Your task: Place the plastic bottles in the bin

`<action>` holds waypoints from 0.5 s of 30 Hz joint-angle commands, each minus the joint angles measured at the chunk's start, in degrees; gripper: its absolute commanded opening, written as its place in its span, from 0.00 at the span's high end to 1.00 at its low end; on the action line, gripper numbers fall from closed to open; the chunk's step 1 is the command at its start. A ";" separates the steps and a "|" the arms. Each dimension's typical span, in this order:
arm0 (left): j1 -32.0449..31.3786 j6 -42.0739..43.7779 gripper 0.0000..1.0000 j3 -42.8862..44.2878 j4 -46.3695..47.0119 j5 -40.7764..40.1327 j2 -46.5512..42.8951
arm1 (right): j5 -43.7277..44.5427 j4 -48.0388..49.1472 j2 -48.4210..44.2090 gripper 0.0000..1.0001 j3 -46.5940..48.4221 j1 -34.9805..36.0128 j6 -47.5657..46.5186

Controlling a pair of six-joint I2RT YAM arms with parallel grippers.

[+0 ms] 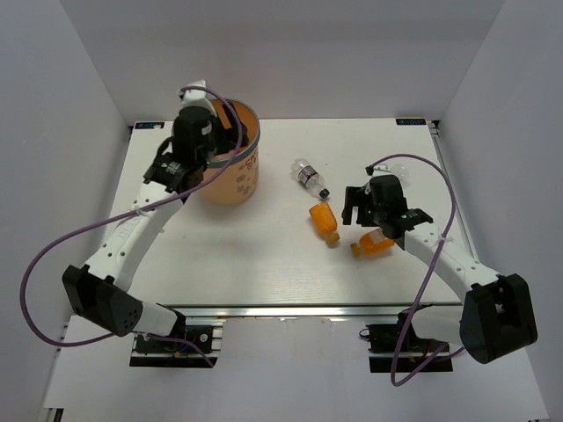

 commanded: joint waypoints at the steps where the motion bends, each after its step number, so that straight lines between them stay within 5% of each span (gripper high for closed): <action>1: -5.63 -2.56 0.02 -2.96 1.43 2.25 1.29 | 6.04 -5.32 -3.32 0.11 2.05 -0.77 2.99; 8: -16.09 -5.10 0.02 -4.37 2.04 9.35 10.94 | 12.55 -7.52 -12.11 0.11 -1.99 -3.23 3.34; 15: -19.89 -11.87 0.02 -2.18 0.82 13.31 24.72 | 12.81 -4.80 -15.72 0.11 -3.66 -4.37 4.14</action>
